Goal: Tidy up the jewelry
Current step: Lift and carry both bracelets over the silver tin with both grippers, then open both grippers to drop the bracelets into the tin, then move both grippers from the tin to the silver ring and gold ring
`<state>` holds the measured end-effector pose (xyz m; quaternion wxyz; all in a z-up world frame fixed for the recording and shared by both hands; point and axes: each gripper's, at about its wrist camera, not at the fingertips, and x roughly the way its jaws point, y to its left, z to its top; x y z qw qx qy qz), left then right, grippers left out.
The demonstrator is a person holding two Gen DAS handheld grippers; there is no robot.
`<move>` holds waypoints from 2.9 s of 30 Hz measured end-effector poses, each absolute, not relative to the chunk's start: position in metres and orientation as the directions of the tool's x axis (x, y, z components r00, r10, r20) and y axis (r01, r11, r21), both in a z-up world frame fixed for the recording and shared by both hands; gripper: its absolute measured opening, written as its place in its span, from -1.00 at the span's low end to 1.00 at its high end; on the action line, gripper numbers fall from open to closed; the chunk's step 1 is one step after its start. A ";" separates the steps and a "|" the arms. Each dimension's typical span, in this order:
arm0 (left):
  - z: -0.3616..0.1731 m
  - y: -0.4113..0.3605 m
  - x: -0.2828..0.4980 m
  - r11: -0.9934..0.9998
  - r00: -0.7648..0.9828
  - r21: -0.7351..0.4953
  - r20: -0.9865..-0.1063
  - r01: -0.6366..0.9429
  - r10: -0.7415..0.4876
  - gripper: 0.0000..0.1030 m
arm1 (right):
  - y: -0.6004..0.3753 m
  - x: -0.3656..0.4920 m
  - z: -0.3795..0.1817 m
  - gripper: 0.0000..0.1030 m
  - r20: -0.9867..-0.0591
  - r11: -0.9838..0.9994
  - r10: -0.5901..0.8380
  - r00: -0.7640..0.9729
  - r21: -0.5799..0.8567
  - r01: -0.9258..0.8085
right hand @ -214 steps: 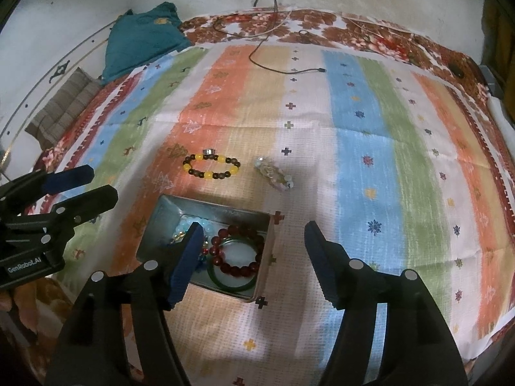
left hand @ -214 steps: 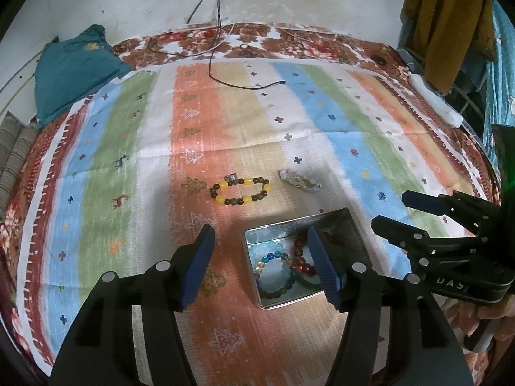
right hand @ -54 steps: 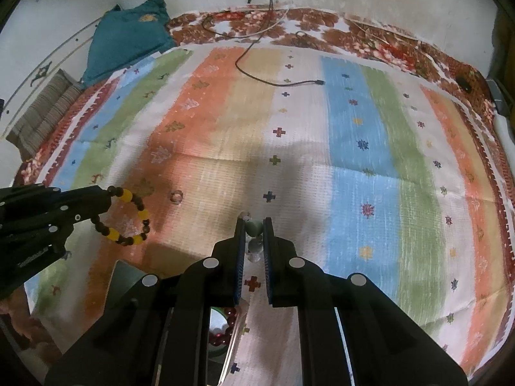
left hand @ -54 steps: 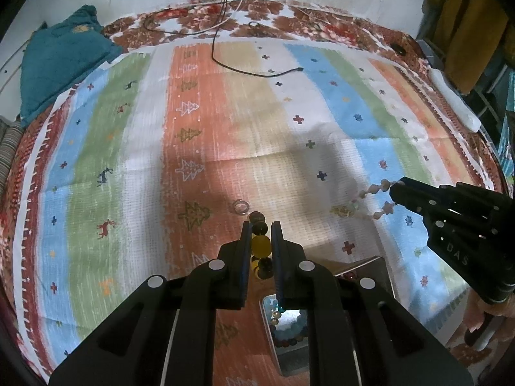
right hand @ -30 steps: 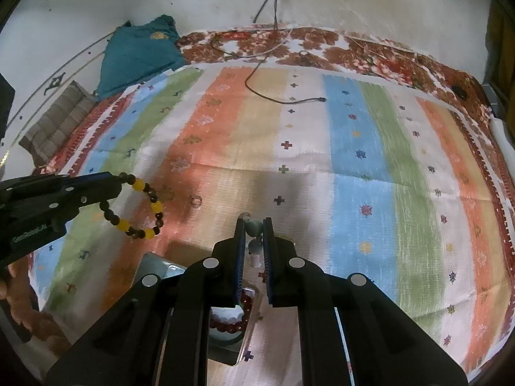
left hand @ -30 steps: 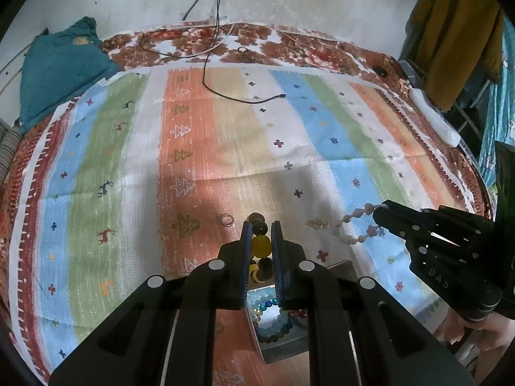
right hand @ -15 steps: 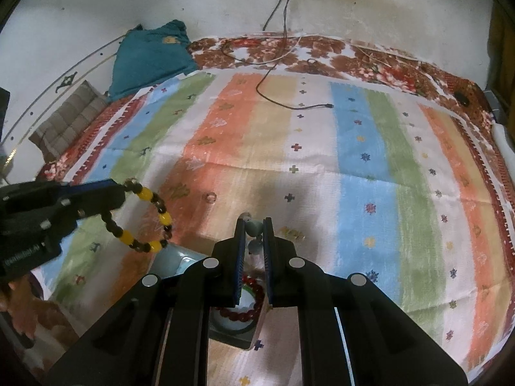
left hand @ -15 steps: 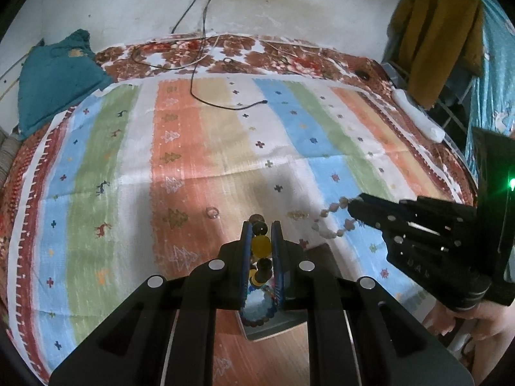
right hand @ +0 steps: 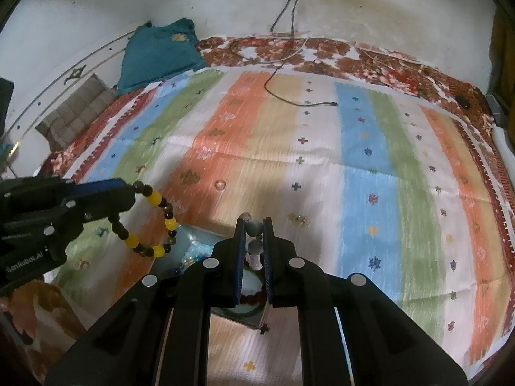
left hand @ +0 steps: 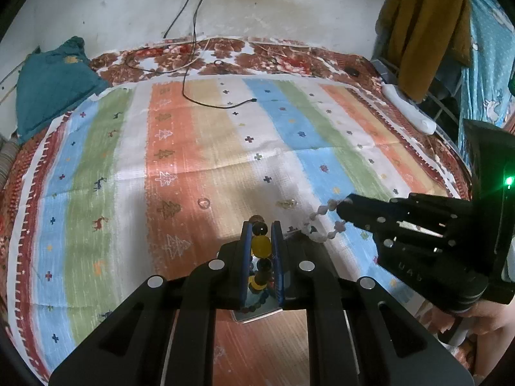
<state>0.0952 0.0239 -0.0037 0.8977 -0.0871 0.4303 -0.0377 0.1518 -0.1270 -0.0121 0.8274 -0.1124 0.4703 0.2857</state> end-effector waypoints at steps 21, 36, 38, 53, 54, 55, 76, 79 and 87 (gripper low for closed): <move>-0.010 0.019 0.085 0.978 0.617 -0.207 -0.773 -0.030 -0.145 -0.77 | -0.123 0.137 -0.012 -0.76 -0.844 0.795 0.345 0.412 0.029 -0.606; -0.017 0.050 0.095 0.963 0.592 -0.222 -0.801 -0.155 -0.089 -0.48 | -0.131 0.157 -0.028 -0.31 -0.888 0.836 0.280 0.365 0.039 -0.547; -0.020 0.052 0.099 0.965 0.586 -0.205 -0.807 -0.163 -0.072 -0.45 | -0.131 0.160 -0.031 -0.30 -0.894 0.841 0.271 0.356 0.040 -0.540; -0.039 0.060 0.134 0.972 0.515 -0.112 -0.857 -0.205 0.010 -0.18 | -0.127 0.187 -0.050 -0.13 -0.925 0.863 0.202 0.323 0.013 -0.504; -0.040 0.060 0.137 0.974 0.509 -0.103 -0.860 -0.203 0.015 -0.16 | -0.127 0.189 -0.051 -0.13 -0.926 0.865 0.200 0.322 0.013 -0.501; -0.041 0.061 0.140 0.975 0.504 -0.096 -0.864 -0.201 0.019 -0.14 | -0.127 0.192 -0.052 -0.13 -0.927 0.867 0.195 0.320 0.010 -0.499; -0.073 0.069 0.186 0.977 0.404 0.015 -0.909 -0.213 0.102 0.08 | -0.120 0.231 -0.083 -0.09 -0.957 0.885 0.151 0.249 0.019 -0.466; -0.077 0.071 0.192 0.980 0.405 0.001 -0.911 -0.197 0.082 0.08 | -0.118 0.236 -0.087 -0.09 -0.959 0.884 0.156 0.236 0.028 -0.467; -0.088 0.075 0.211 0.979 0.379 -0.032 -0.924 -0.199 0.047 0.08 | -0.112 0.247 -0.100 -0.08 -0.970 0.880 0.141 0.197 0.032 -0.474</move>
